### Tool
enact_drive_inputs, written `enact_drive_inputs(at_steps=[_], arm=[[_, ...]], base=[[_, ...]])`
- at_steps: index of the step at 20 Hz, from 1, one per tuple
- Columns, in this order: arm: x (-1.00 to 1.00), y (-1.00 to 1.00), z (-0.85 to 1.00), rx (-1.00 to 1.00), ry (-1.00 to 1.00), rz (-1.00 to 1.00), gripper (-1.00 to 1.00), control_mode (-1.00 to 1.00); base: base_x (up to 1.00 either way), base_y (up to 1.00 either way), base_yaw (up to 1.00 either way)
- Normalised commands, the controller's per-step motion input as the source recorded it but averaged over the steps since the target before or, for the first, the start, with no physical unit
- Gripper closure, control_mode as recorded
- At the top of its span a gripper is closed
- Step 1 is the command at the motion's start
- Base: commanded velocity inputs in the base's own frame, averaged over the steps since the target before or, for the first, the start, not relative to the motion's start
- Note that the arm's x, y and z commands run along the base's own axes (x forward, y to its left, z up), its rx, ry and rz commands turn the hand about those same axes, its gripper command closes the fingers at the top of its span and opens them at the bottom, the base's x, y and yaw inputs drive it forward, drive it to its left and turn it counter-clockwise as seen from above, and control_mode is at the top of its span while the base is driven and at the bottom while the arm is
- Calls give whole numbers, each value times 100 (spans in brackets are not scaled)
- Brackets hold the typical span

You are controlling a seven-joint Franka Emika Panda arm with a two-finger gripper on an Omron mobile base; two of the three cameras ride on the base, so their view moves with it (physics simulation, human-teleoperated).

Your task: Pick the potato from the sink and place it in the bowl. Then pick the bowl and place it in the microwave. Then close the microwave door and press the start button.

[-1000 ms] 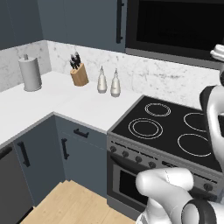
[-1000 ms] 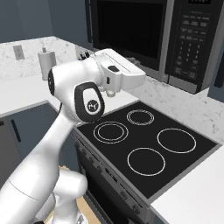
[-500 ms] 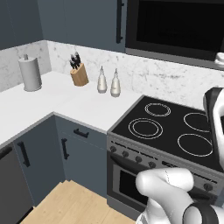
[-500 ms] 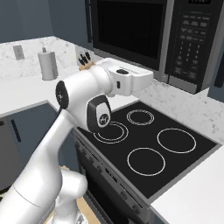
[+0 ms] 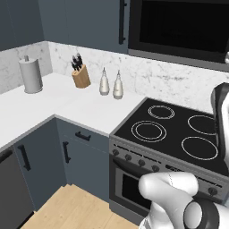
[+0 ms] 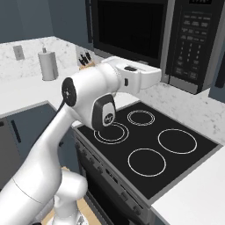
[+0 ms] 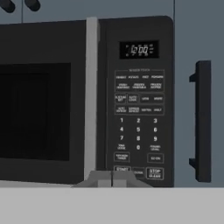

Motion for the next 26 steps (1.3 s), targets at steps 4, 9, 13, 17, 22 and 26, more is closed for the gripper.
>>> enact_drive_inputs(at_steps=[4,9,13,17,22,26], arm=[[0,-6,-12,1,0,-1,100,-100],[0,-9,-10,4,0,0,100,-100],[0,-10,-14,3,0,0,100,-100],[10,-10,-19,0,0,0,100,-100],[25,-3,-11,0,0,0,100,-100],[39,-14,-1,1,0,0,100,-100]], base=[[0,0,0],[0,0,0],[0,0,0],[0,0,0],[0,0,0],[0,0,0]])
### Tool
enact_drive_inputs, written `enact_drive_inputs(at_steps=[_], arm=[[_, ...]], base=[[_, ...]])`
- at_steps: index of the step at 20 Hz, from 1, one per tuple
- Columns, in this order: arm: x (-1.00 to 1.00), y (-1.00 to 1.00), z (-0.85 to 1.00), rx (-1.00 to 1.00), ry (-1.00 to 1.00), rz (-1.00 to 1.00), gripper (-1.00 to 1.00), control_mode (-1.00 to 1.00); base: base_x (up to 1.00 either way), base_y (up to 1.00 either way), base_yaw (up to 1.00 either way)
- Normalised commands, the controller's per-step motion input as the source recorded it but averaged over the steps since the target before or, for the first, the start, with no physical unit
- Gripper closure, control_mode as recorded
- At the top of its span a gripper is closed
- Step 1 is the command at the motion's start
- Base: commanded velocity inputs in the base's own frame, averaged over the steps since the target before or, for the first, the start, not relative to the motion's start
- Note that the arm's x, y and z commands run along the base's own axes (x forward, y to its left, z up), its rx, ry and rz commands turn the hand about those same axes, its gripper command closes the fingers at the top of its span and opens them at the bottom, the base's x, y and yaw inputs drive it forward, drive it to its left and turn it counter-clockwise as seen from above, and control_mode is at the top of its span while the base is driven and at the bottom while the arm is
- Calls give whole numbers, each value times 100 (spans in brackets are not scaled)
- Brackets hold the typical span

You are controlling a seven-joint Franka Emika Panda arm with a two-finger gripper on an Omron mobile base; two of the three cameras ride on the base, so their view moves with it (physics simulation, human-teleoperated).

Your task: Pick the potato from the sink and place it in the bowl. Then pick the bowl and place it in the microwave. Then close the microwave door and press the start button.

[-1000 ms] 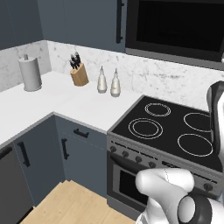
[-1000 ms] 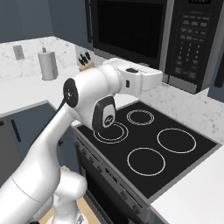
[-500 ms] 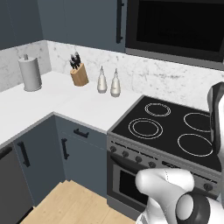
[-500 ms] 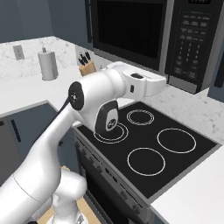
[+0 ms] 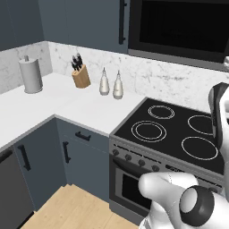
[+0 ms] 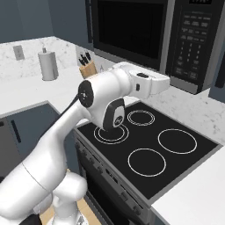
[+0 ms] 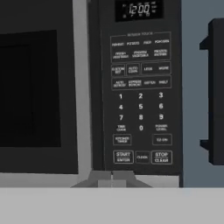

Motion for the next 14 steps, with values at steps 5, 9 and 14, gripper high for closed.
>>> enact_drive_inputs(at_steps=[5,9,14], arm=[[43,-23,0,2,0,0,100,-100],[29,-21,-2,1,0,0,100,-100],[13,-31,0,3,0,0,100,-100]], base=[[0,0,0],[0,0,0],[0,0,0]])
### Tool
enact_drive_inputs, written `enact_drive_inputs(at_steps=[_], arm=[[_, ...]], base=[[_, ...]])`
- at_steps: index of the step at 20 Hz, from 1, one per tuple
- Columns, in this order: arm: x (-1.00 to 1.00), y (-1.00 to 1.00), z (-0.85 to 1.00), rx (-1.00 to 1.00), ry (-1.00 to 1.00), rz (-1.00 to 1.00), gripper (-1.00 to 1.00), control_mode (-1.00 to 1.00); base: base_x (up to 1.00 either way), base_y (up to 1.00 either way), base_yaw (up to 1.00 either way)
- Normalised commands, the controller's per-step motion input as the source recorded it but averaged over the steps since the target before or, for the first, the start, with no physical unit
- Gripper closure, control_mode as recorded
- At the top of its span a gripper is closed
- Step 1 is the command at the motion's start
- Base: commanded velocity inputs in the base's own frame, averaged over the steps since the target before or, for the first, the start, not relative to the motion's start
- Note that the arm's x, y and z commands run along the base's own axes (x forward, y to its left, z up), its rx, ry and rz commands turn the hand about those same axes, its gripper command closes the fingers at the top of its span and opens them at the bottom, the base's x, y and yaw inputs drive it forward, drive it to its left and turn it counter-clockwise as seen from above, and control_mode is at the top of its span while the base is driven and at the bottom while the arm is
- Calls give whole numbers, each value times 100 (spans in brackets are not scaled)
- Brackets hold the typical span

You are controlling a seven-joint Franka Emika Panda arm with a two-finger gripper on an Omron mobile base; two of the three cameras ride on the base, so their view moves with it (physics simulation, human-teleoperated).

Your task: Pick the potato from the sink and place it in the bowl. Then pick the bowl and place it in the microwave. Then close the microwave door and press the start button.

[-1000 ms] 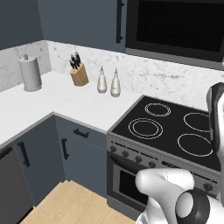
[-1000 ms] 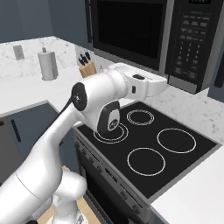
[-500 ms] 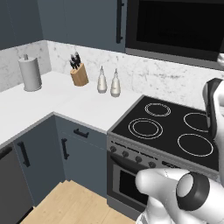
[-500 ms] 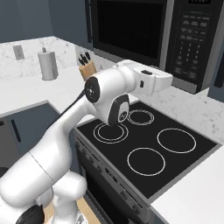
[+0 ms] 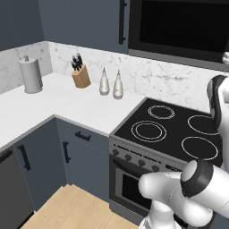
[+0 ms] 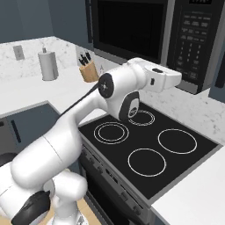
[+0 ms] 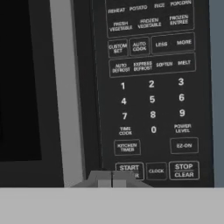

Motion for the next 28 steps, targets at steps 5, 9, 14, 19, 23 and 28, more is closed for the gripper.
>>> enact_drive_inputs(at_steps=[5,9,14,19,23,28], arm=[[0,-32,0,4,0,0,100,-100],[3,-3,-3,0,0,0,100,-100],[0,0,-5,0,0,0,100,-100],[4,0,-12,0,0,0,100,-100],[10,0,-11,0,0,0,100,-100],[18,-5,-8,0,0,0,100,-100]], base=[[0,0,0],[0,0,0],[0,0,0],[0,0,0],[0,0,0],[0,0,0]])
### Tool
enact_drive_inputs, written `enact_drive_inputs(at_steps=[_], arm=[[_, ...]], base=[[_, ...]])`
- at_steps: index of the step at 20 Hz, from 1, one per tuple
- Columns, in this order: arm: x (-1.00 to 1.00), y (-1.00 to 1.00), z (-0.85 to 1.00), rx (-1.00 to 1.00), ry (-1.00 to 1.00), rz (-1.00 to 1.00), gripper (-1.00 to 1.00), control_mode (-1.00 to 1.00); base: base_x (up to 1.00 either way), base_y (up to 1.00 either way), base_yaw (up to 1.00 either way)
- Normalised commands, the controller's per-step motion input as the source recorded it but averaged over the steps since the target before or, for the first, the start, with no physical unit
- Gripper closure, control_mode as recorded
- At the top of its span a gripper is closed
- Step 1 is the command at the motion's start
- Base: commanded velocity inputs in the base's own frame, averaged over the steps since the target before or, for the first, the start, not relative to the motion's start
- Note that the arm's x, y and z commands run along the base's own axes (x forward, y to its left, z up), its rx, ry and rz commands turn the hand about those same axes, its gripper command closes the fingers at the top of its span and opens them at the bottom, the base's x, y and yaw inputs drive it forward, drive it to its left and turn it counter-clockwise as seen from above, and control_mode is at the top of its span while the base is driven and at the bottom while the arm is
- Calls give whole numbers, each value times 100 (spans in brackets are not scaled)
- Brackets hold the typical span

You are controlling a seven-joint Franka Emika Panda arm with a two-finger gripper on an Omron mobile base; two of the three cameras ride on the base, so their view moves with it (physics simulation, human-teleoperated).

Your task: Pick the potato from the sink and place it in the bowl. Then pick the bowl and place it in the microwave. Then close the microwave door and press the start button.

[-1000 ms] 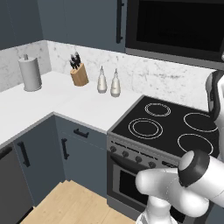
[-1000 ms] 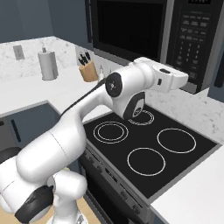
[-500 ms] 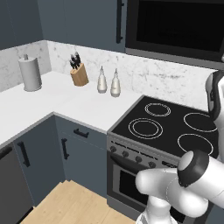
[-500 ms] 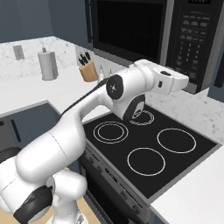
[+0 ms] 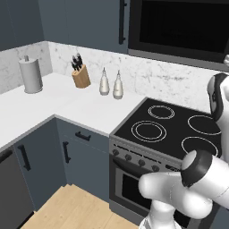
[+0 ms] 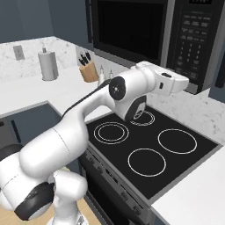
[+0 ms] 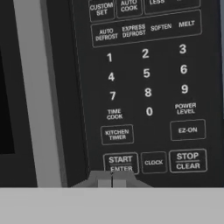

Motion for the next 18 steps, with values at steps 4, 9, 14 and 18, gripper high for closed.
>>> enact_drive_inputs(at_steps=[4,9,14,18], arm=[[10,-22,0,2,0,0,100,-100],[1,-23,-3,3,0,0,100,-100],[21,0,-13,0,0,0,100,-100],[49,0,-16,0,0,0,100,-100]], base=[[0,0,0],[0,0,0],[0,0,0],[0,0,0]])
